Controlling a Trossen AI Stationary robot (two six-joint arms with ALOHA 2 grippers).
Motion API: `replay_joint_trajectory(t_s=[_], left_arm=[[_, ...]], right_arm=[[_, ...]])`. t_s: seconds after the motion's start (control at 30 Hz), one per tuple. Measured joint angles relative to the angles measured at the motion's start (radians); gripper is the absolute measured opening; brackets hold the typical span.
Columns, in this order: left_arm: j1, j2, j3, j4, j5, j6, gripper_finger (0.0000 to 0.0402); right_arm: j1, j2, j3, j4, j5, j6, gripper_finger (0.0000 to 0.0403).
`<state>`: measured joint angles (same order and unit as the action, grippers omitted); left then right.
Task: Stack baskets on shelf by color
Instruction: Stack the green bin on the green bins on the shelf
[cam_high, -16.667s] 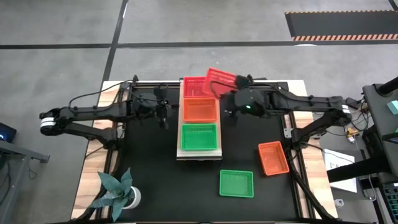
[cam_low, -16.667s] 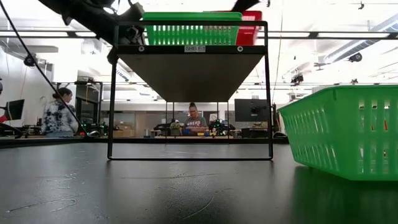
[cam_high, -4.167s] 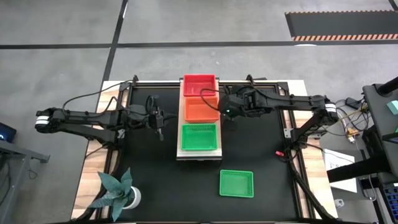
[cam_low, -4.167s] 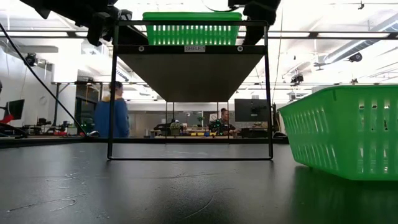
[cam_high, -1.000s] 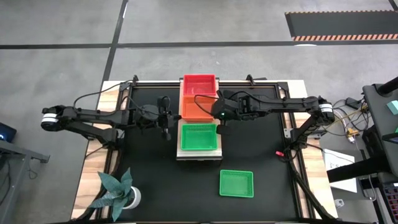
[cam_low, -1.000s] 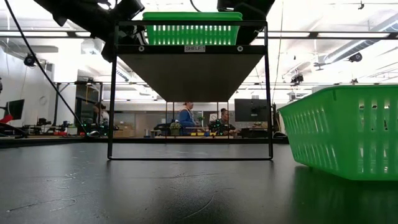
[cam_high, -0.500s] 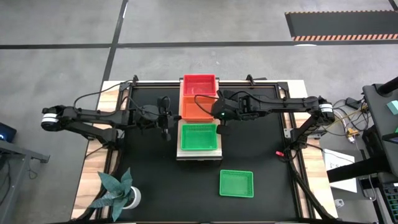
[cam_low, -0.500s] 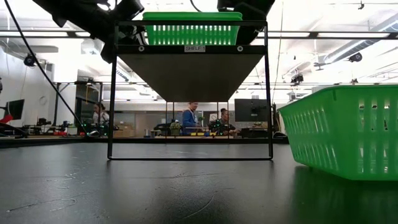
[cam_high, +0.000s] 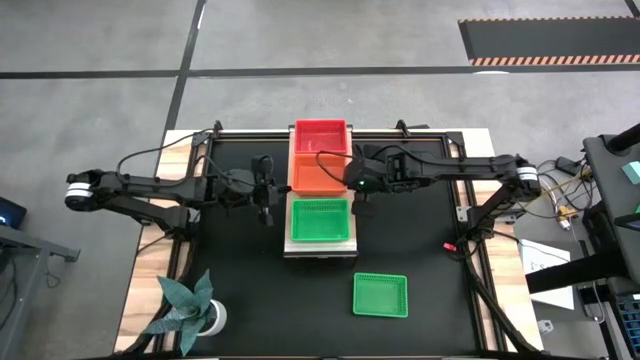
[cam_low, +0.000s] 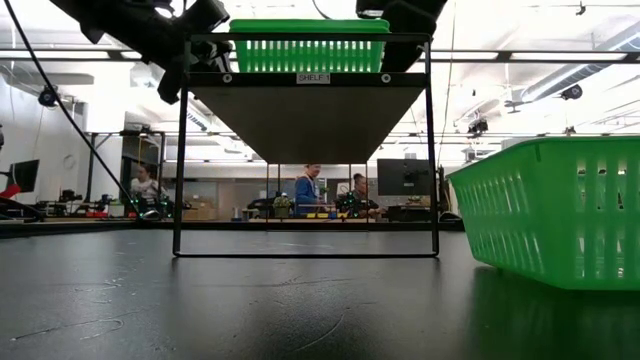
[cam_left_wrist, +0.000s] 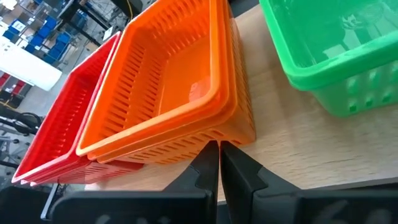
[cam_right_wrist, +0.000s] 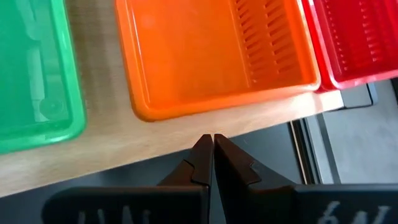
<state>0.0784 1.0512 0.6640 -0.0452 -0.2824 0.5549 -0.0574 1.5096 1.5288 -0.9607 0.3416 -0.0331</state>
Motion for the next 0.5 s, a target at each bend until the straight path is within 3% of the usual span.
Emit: replay_joint_trajectory(t_s=[0.3, 0.5], left_arm=[[0.000, -0.027, 0.001, -0.025, -0.009, -0.037, 0.0000], [-0.001, -0.093, -0.005, -0.063, -0.011, -0.063, 0.0000]], right_arm=[[0.013, -0.040, 0.044, -0.128, 0.029, 0.112, 0.0009], [0.100, -0.063, 0.047, -0.171, 0.025, 0.178, 0.0009]])
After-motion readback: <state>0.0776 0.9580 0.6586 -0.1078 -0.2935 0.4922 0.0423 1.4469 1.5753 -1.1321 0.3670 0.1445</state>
